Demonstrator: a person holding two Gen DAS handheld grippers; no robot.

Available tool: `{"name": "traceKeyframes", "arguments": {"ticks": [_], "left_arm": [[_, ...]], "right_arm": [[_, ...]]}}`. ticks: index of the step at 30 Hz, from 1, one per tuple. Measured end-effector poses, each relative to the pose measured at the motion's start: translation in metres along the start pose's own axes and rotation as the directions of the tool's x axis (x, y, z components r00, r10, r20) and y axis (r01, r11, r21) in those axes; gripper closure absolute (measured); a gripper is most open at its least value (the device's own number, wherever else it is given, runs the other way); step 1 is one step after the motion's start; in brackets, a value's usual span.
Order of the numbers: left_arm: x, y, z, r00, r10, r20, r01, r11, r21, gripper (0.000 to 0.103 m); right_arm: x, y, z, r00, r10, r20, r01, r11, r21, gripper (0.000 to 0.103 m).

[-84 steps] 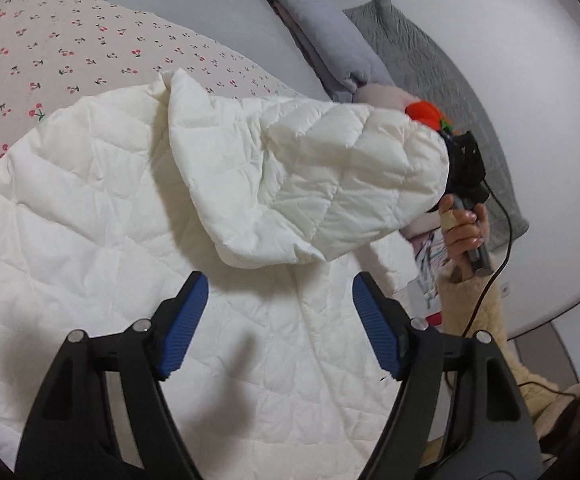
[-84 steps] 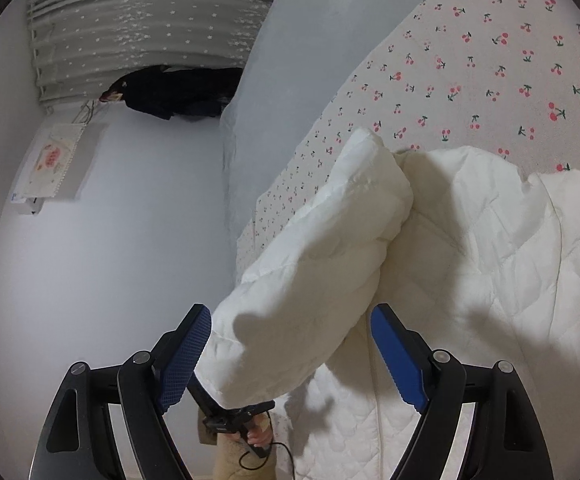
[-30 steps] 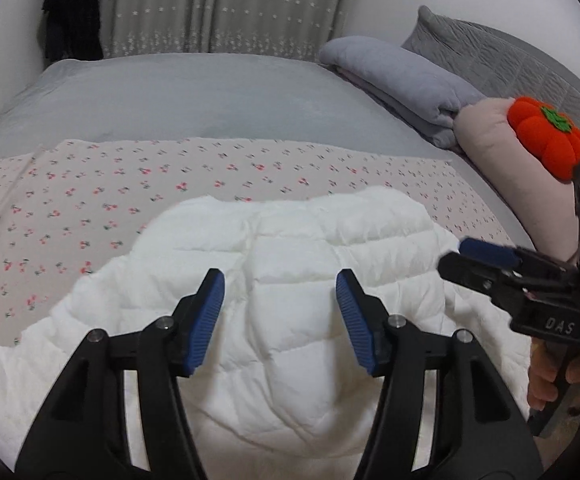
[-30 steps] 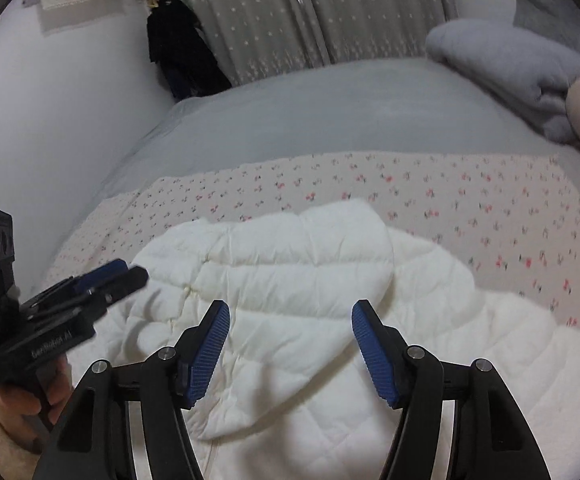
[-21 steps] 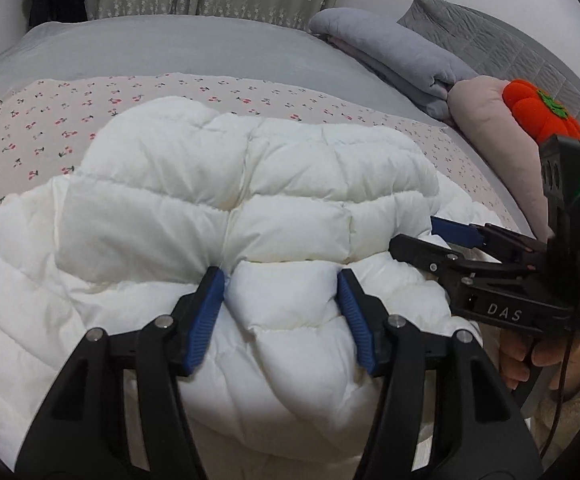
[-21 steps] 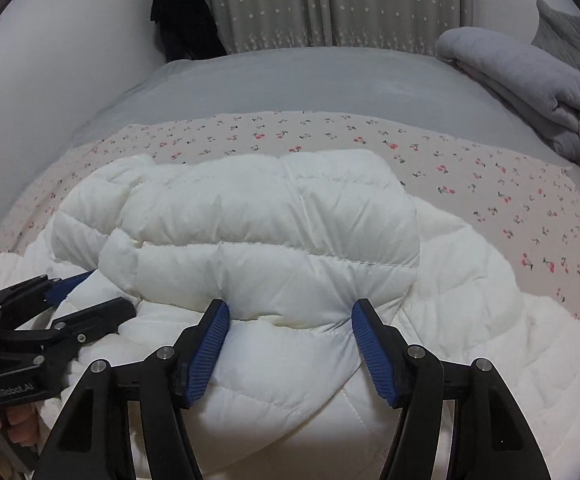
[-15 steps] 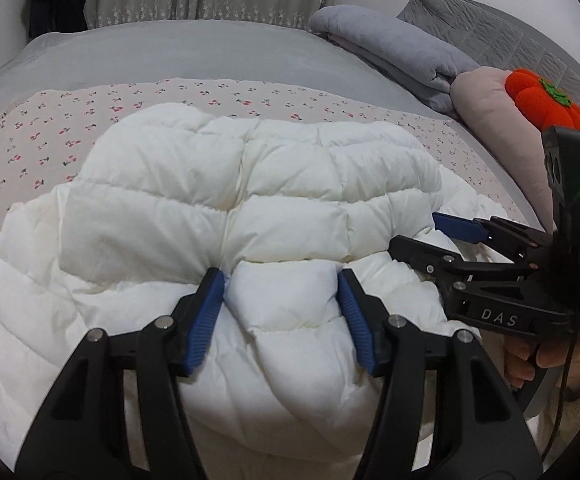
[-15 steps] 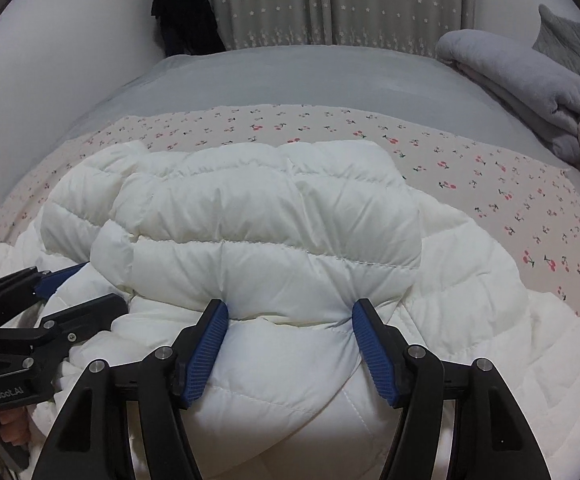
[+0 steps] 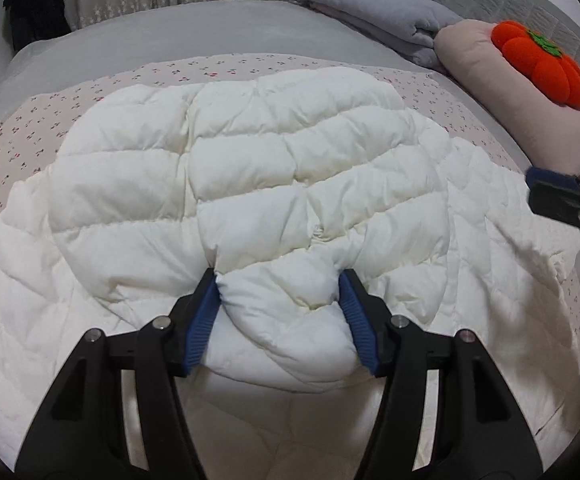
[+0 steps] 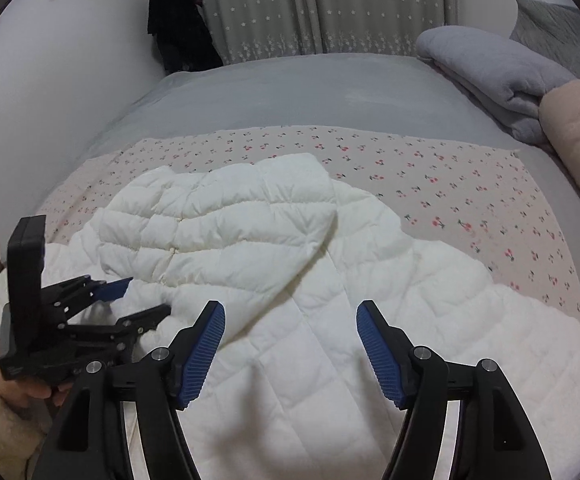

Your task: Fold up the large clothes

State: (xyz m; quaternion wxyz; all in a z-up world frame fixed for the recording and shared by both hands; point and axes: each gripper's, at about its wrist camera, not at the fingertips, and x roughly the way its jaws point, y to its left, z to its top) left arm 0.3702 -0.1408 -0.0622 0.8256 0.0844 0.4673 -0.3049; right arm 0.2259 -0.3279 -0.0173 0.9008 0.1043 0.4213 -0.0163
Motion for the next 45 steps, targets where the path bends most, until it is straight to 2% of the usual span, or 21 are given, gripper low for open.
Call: {"name": "traceKeyframes", "arguments": {"ticks": [1,5,10,12,16,19,23,25,27,30,33,36,39,40,41,42,43,44,45], "left_arm": [[-0.008,0.001,0.003,1.000,0.001,0.000,-0.001,0.999,-0.033,0.041],[-0.051,-0.001,0.001,0.997,0.024,0.067,-0.018,0.996,-0.088,0.026],[-0.096,-0.009,-0.015,0.990,0.121,0.071,-0.113,0.987,-0.114,0.017],[-0.108,-0.011,-0.024,0.984,0.172,0.049,-0.164,0.977,-0.136,0.012],[-0.130,-0.011,-0.049,0.978,0.205,0.038,-0.195,0.965,-0.176,0.005],[-0.137,-0.011,-0.068,0.976,0.216,0.032,-0.205,0.956,-0.210,0.004],[-0.138,-0.005,-0.092,0.983,0.175,0.057,-0.153,0.950,-0.273,0.004],[-0.135,-0.001,-0.103,0.983,0.157,0.097,-0.122,0.946,-0.302,0.004],[-0.133,0.002,-0.111,0.976,0.140,0.166,-0.081,0.945,-0.317,0.004],[-0.132,0.006,-0.109,0.979,0.122,0.165,-0.061,0.941,-0.332,0.004],[-0.140,0.012,-0.111,0.973,0.126,0.195,-0.050,0.935,-0.352,0.004],[-0.140,0.018,-0.114,0.975,0.113,0.192,-0.035,0.929,-0.369,0.004],[-0.137,0.023,-0.117,0.977,0.102,0.188,-0.022,0.922,-0.387,0.004],[-0.136,0.024,-0.118,0.977,0.100,0.186,-0.020,0.921,-0.390,0.004],[-0.135,0.024,-0.117,0.978,0.100,0.185,-0.020,0.921,-0.390,0.004],[-0.135,0.024,-0.118,0.977,0.100,0.187,-0.020,0.921,-0.388,0.004],[-0.135,0.024,-0.117,0.977,0.099,0.187,-0.019,0.922,-0.386,0.004],[-0.135,0.024,-0.117,0.978,0.096,0.188,-0.016,0.923,-0.385,0.004],[-0.135,0.025,-0.117,0.978,0.093,0.189,-0.014,0.923,-0.383,0.004]], "right_arm": [[-0.011,-0.005,-0.003,1.000,0.001,0.005,-0.001,1.000,0.011,0.031],[-0.066,-0.041,-0.022,0.997,-0.024,0.068,0.020,0.998,0.061,0.019],[-0.115,-0.092,-0.050,0.992,-0.084,0.092,0.067,0.982,0.175,0.018],[-0.131,-0.116,-0.064,0.991,-0.103,0.084,0.082,0.970,0.228,0.018],[-0.157,-0.163,-0.096,0.987,-0.141,0.076,0.106,0.930,0.351,0.018],[-0.170,-0.195,-0.121,0.984,-0.163,0.071,0.115,0.887,0.448,0.018],[-0.177,-0.229,-0.154,0.980,-0.192,0.056,0.129,0.822,0.555,0.018],[-0.174,-0.244,-0.169,0.978,-0.204,0.047,0.135,0.784,0.606,0.018],[-0.170,-0.262,-0.184,0.975,-0.222,0.032,0.144,0.731,0.667,0.018],[-0.162,-0.288,-0.200,0.967,-0.255,0.012,0.164,0.656,0.737,0.018],[-0.158,-0.314,-0.211,0.955,-0.295,0.006,0.172,0.575,0.800,0.018],[-0.155,-0.337,-0.222,0.952,-0.304,0.038,0.124,0.495,0.860,0.019],[-0.152,-0.354,-0.230,0.949,-0.292,0.115,0.017,0.413,0.911,0.026],[-0.150,-0.358,-0.232,0.947,-0.293,0.136,-0.011,0.391,0.920,0.035],[-0.147,-0.361,-0.233,0.945,-0.294,0.146,-0.028,0.371,0.928,0.052],[-0.145,-0.363,-0.232,0.946,-0.296,0.135,-0.021,0.360,0.933,0.063],[-0.145,-0.362,-0.229,0.944,-0.307,0.120,-0.003,0.357,0.934,0.085],[-0.149,-0.359,-0.224,0.936,-0.329,0.122,0.008,0.367,0.930,0.094],[-0.154,-0.354,-0.219,0.926,-0.348,0.144,0.002,0.385,0.923,0.095]]}}
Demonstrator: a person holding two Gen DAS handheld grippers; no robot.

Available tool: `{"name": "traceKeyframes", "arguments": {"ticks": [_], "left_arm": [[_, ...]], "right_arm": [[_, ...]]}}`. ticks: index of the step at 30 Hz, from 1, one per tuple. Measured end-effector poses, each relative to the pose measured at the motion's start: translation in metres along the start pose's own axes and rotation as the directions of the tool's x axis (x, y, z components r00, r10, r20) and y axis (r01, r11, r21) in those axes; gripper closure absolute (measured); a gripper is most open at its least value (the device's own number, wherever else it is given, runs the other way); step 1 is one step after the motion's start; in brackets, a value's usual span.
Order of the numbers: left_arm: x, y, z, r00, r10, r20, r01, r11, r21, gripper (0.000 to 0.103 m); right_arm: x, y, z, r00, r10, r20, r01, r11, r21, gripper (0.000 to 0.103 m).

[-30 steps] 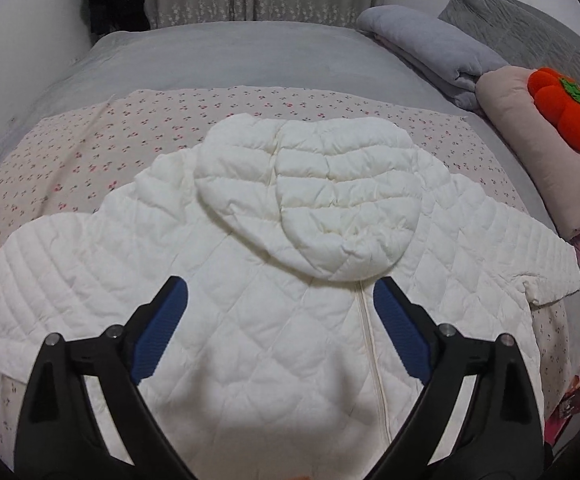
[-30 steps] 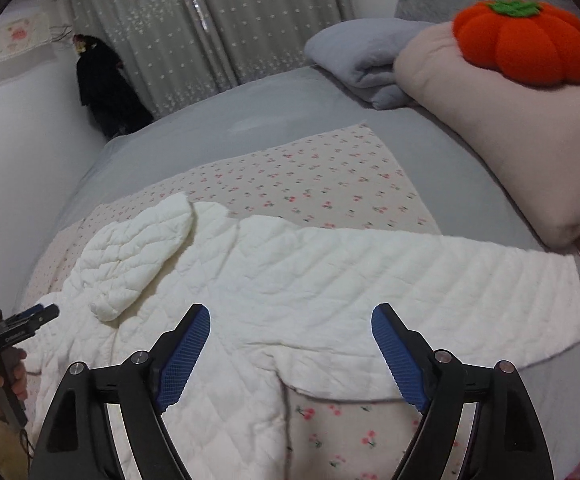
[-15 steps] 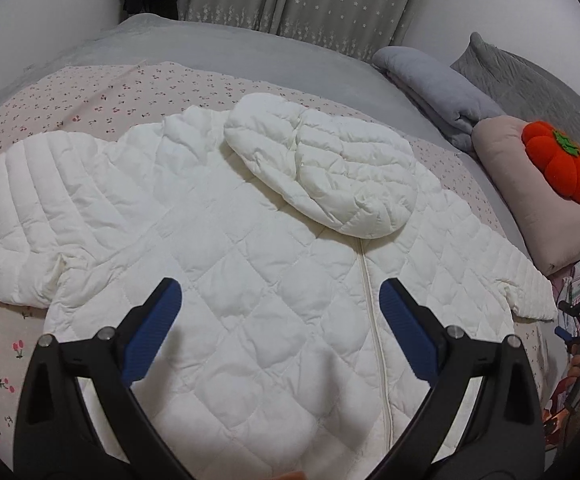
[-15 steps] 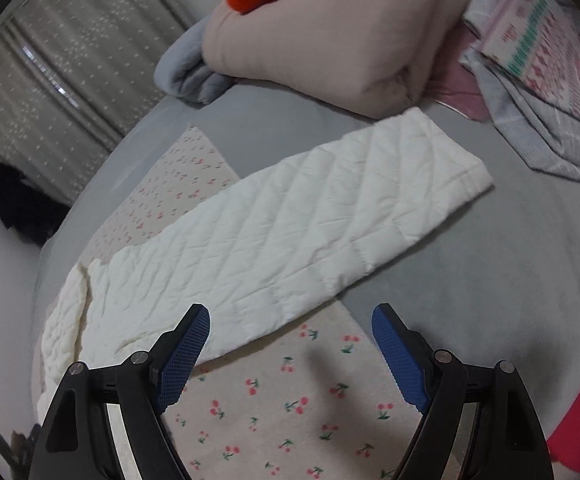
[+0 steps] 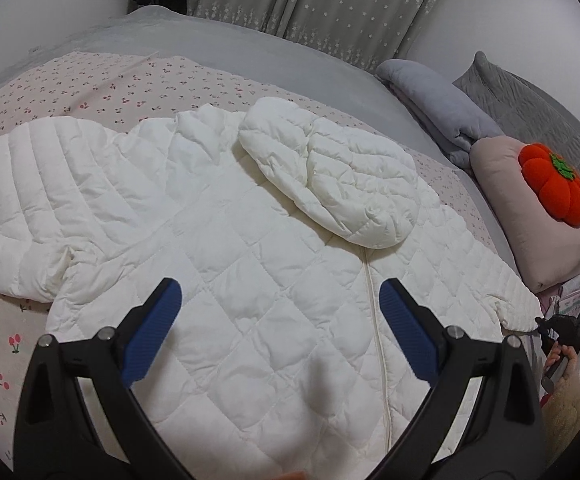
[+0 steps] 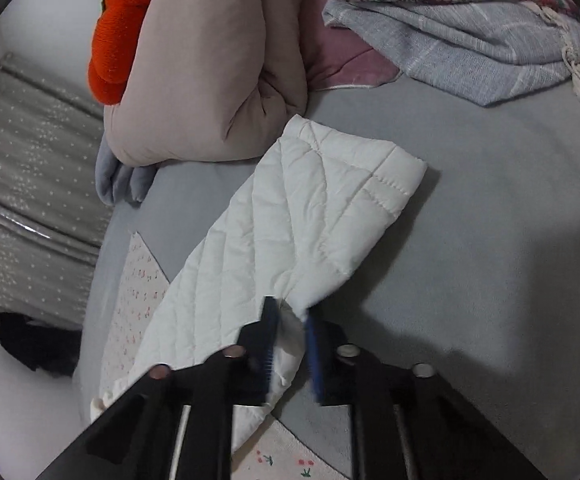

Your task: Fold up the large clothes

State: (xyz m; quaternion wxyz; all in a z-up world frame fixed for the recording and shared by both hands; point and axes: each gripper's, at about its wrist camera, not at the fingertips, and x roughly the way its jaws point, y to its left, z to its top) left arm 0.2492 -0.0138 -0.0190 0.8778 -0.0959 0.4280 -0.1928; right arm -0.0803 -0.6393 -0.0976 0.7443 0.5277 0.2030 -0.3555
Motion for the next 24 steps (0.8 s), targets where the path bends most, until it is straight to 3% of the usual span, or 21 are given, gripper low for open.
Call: {"name": "traceKeyframes", "arguments": {"ticks": [5,10,18,21,24], "left_arm": [[-0.001,0.003,0.003,1.000,-0.019,-0.004,0.019,1.000,-0.010,0.004],[-0.007,0.005,0.006,0.999,-0.035,0.001,0.035,0.999,-0.024,0.004],[-0.017,0.012,0.008,0.998,-0.062,0.017,0.063,0.997,-0.051,0.004],[-0.020,0.017,0.010,0.998,-0.066,0.021,0.068,0.996,-0.063,0.004],[-0.022,0.023,0.013,0.997,-0.066,0.028,0.068,0.994,-0.082,0.004]], "right_arm": [[-0.039,0.070,0.003,0.990,0.126,0.068,-0.115,0.982,-0.148,0.098],[-0.085,0.157,-0.015,0.957,0.281,0.079,-0.241,0.913,-0.330,0.098],[-0.118,0.294,-0.110,0.880,0.468,-0.081,-0.431,0.715,-0.550,0.099],[-0.114,0.333,-0.159,0.852,0.494,-0.173,-0.490,0.636,-0.596,0.099],[-0.099,0.367,-0.216,0.840,0.474,-0.265,-0.517,0.552,-0.654,0.099]]}}
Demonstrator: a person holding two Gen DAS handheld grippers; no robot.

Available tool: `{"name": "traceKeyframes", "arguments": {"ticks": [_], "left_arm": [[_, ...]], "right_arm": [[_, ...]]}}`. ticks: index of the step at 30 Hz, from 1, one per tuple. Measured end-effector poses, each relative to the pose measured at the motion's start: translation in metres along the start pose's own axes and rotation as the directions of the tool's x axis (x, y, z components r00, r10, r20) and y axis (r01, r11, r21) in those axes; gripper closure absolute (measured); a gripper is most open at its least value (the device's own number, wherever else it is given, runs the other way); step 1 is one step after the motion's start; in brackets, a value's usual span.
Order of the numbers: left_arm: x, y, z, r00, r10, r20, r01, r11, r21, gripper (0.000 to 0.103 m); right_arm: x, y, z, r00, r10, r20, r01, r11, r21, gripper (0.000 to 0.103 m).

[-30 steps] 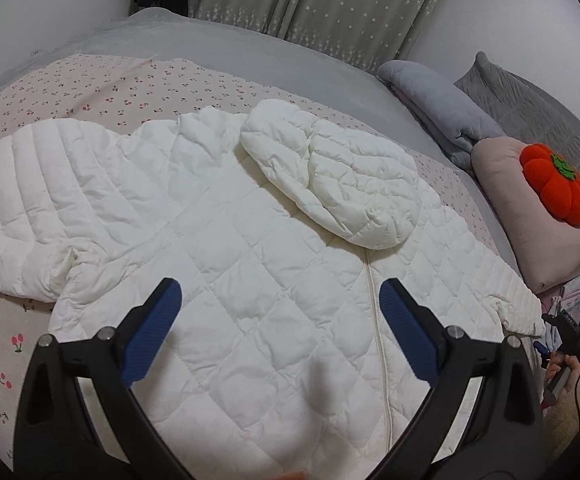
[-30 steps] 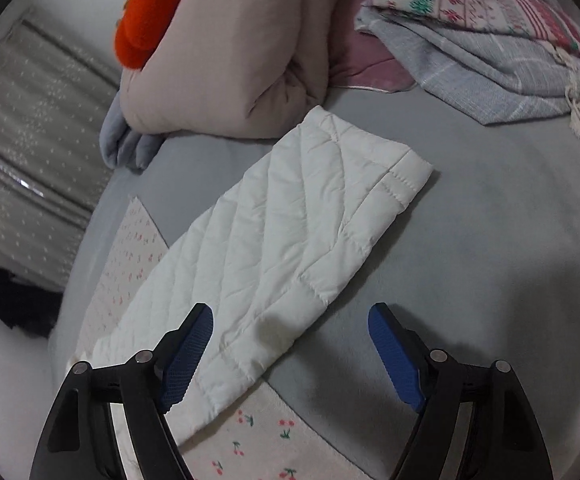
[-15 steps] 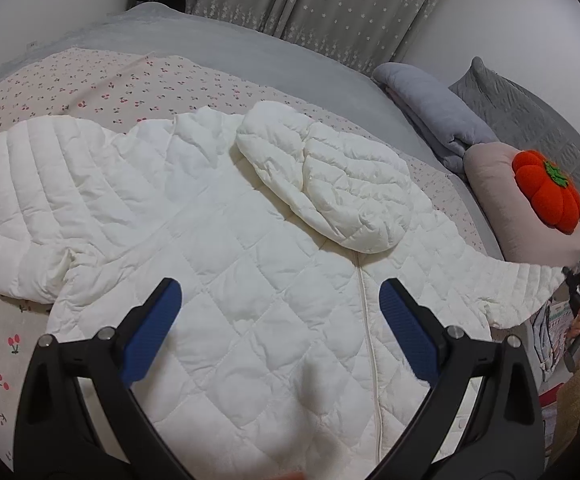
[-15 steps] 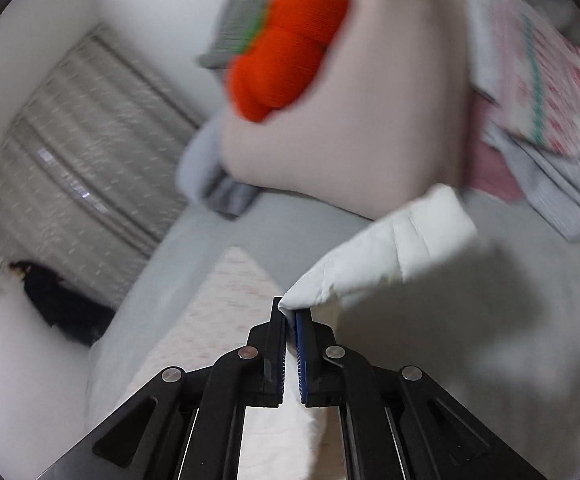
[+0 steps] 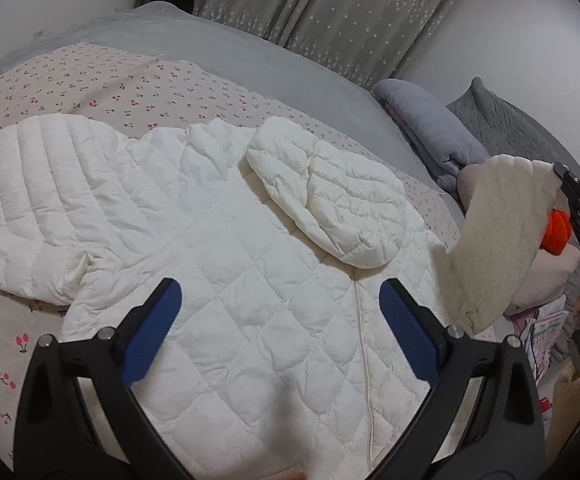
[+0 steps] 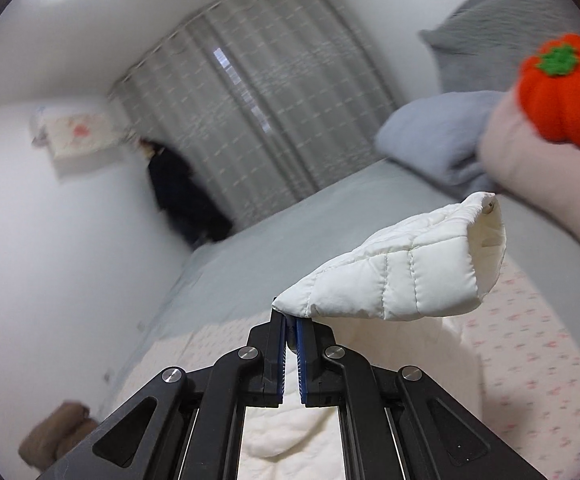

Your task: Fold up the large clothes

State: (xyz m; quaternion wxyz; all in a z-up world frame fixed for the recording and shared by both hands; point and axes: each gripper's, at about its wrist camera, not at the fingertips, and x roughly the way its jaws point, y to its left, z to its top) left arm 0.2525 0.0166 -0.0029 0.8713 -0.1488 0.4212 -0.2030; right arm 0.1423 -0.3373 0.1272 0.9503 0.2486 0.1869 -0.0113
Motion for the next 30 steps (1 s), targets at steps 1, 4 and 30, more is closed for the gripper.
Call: {"name": "traceKeyframes", "arguments": {"ticks": [1,4,30], "left_arm": [[-0.001,0.002,0.001,1.000,0.000,0.002,0.000,1.000,-0.005,0.004],[-0.005,0.010,0.004,1.000,0.003,0.010,-0.003,1.000,-0.019,0.004],[0.064,-0.025,0.038,0.976,0.072,-0.204,-0.020,0.968,0.249,0.009]], "right_arm": [[0.015,0.018,-0.011,0.999,0.008,-0.033,-0.009,0.999,-0.042,0.099],[0.051,0.049,-0.045,0.991,0.022,-0.134,-0.040,0.990,-0.135,0.098],[0.052,-0.087,-0.115,0.943,-0.061,-0.328,0.063,0.998,-0.003,0.045]]}}
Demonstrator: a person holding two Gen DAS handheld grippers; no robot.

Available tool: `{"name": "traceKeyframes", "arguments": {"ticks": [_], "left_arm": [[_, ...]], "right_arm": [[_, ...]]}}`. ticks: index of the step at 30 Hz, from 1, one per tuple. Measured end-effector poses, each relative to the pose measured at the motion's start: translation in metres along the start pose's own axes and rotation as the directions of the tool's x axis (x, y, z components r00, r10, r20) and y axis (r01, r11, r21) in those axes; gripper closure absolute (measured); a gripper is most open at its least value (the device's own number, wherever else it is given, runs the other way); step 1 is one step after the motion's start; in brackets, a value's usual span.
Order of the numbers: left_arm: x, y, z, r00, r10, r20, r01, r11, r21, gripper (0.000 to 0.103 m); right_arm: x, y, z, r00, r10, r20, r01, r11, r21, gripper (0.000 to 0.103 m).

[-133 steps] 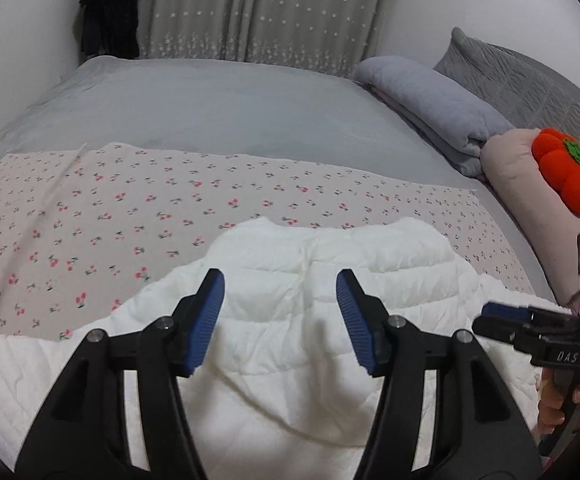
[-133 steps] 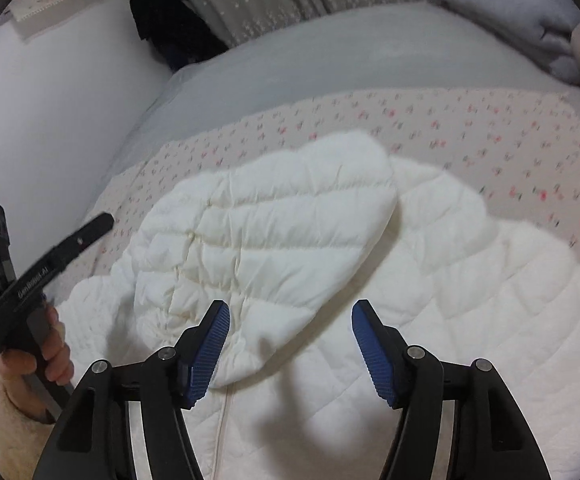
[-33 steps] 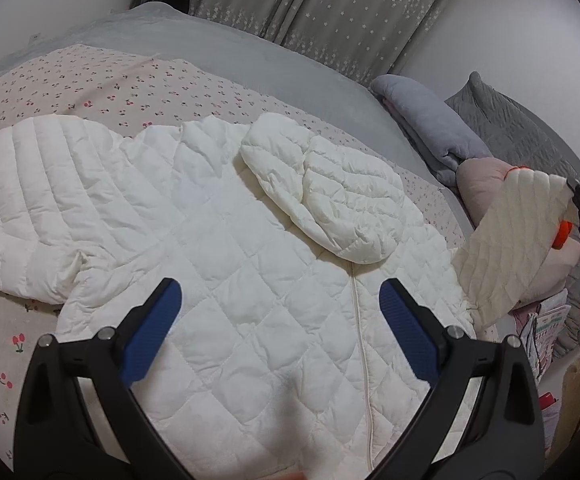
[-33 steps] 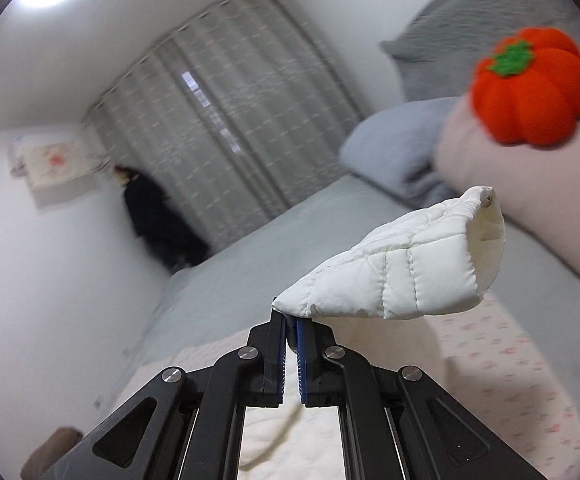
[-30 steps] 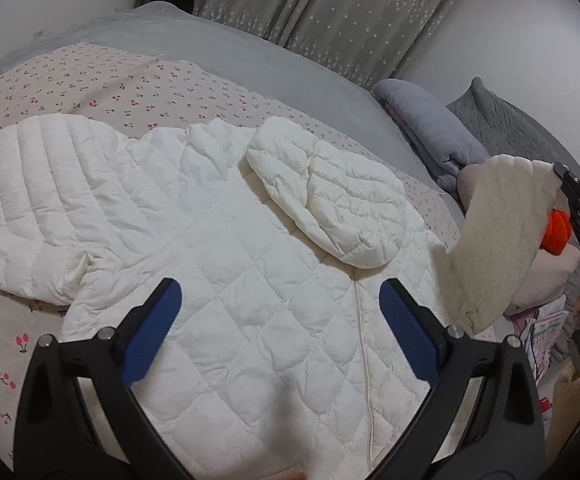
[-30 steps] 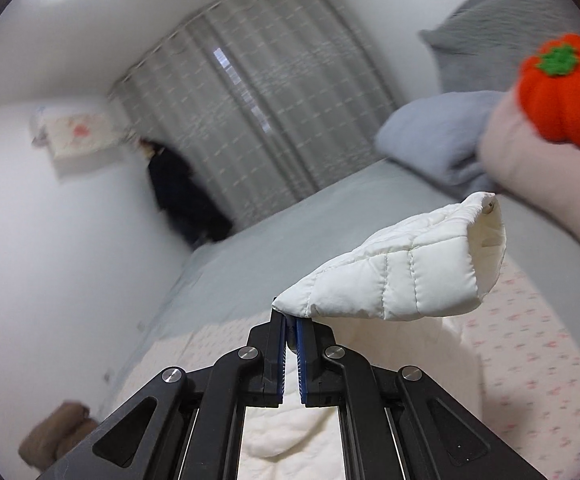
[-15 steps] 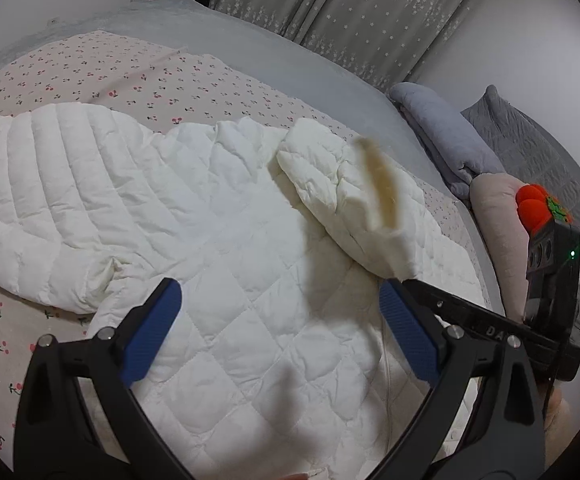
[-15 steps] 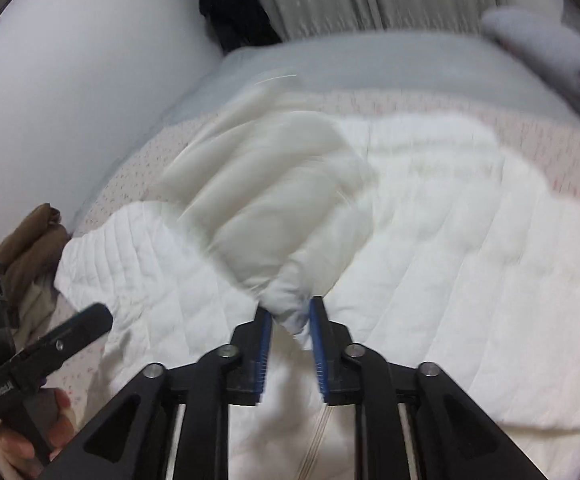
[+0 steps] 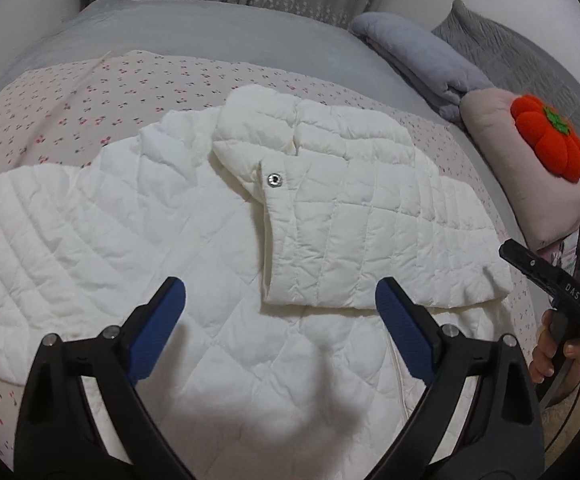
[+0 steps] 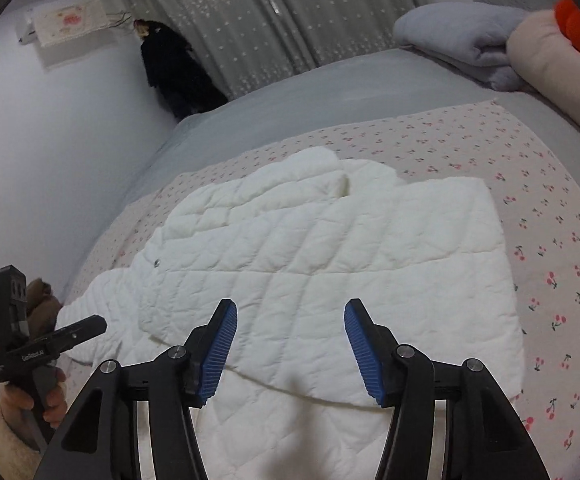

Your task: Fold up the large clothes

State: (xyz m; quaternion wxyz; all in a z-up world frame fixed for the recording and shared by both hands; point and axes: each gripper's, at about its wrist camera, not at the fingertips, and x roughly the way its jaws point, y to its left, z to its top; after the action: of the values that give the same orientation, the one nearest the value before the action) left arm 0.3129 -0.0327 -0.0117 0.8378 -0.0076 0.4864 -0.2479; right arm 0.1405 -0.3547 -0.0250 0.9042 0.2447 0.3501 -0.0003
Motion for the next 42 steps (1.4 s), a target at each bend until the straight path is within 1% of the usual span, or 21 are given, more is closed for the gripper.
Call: {"name": "traceKeyframes", "arguments": {"ticks": [2,4,6,7,8,9,10,13,15,17,19,22,24,25,26,28,31,34,37,40,42], "left_arm": [[0.018,-0.001,0.010,0.999,0.012,-0.040,-0.011,1.000,0.007,0.015],[0.034,0.005,0.016,0.998,-0.002,-0.057,0.000,0.999,-0.035,0.020],[0.048,0.014,0.017,0.997,-0.029,-0.070,0.021,0.994,-0.103,0.033],[0.053,0.018,0.016,0.996,-0.052,-0.074,0.041,0.989,-0.139,0.051],[0.056,0.021,0.014,0.994,-0.086,-0.068,0.074,0.982,-0.171,0.075],[0.056,0.022,0.011,0.992,-0.117,-0.052,0.105,0.975,-0.198,0.086],[0.051,0.022,0.007,0.993,-0.117,-0.005,0.113,0.969,-0.218,0.097],[0.028,0.024,-0.008,0.981,-0.109,0.158,0.146,0.959,-0.244,0.098],[0.029,0.028,-0.015,0.983,-0.063,0.174,0.110,0.956,-0.272,0.098],[0.046,0.030,-0.020,0.994,-0.020,0.110,0.050,0.959,-0.278,0.098],[0.061,0.030,-0.024,0.998,-0.002,0.070,0.021,0.963,-0.268,0.097],[0.055,0.026,-0.022,0.998,0.015,0.066,0.002,0.967,-0.257,0.096],[0.040,0.025,-0.021,0.998,0.019,0.052,-0.005,0.965,-0.263,0.085],[0.029,0.026,-0.023,0.999,0.015,0.050,-0.002,0.966,-0.260,0.068],[0.019,0.027,-0.024,0.998,0.022,0.054,-0.008,0.967,-0.254,0.045],[-0.008,0.031,-0.026,0.993,0.071,0.091,-0.047,0.969,-0.242,0.027],[-0.045,0.050,-0.029,0.979,0.158,0.129,-0.123,0.962,-0.245,0.020],[-0.071,0.087,-0.035,0.954,0.276,0.116,-0.231,0.925,-0.301,0.018],[-0.087,0.126,-0.048,0.926,0.368,0.087,-0.310,0.871,-0.382,0.017],[-0.096,0.165,-0.064,0.911,0.409,0.051,-0.336,0.808,-0.485,0.017],[-0.100,0.189,-0.074,0.898,0.437,0.048,-0.344,0.767,-0.542,0.017]], "right_arm": [[-0.004,-0.020,-0.002,0.999,0.032,0.040,-0.034,0.999,0.042,0.045],[0.000,-0.025,0.001,0.999,0.029,0.028,-0.030,0.998,0.051,0.045],[-0.003,-0.028,0.008,0.998,0.027,0.056,-0.029,0.999,0.034,0.045],[-0.005,-0.031,0.011,0.996,0.032,0.080,-0.035,0.999,0.035,0.045],[-0.005,-0.035,0.014,0.995,0.031,0.097,-0.035,0.998,0.045,0.045],[-0.002,-0.039,0.015,0.995,0.023,0.100,-0.028,0.998,0.053,0.045],[0.004,-0.043,0.016,0.996,0.003,0.093,-0.009,0.998,0.060,0.045],[0.013,-0.054,0.013,0.994,-0.090,0.062,0.085,0.994,0.069,0.050],[0.024,-0.058,0.011,0.994,-0.104,0.046,0.100,0.993,0.069,0.054],[0.035,-0.058,0.008,0.992,-0.125,0.026,0.123,0.991,0.054,0.056],[0.046,-0.054,0.004,0.987,-0.158,-0.009,0.158,0.987,0.016,0.058],[0.057,-0.040,0.001,0.972,-0.235,-0.023,0.233,0.970,-0.070,0.058],[0.053,-0.034,0.003,0.971,-0.236,-0.032,0.233,0.970,-0.072,0.057],[0.049,-0.032,0.005,0.975,-0.220,-0.037,0.217,0.974,-0.060,0.055],[0.044,-0.029,0.007,0.981,-0.190,-0.043,0.188,0.981,-0.042,0.053],[0.035,-0.023,0.009,0.989,-0.142,-0.036,0.142,0.990,-0.021,0.045],[0.022,-0.012,0.008,0.992,-0.127,-0.015,0.127,0.991,-0.034,0.036],[0.016,-0.001,0.007,0.987,-0.163,0.004,0.163,0.983,-0.089,0.030],[0.011,0.007,0.001,0.984,-0.177,0.016,0.178,0.976,-0.129,0.028],[0.012,0.006,-0.002,0.986,-0.165,0.011,0.165,0.979,-0.121,0.027],[0.013,0.003,-0.002,0.988,-0.157,0.006,0.157,0.981,-0.112,0.027]]}}
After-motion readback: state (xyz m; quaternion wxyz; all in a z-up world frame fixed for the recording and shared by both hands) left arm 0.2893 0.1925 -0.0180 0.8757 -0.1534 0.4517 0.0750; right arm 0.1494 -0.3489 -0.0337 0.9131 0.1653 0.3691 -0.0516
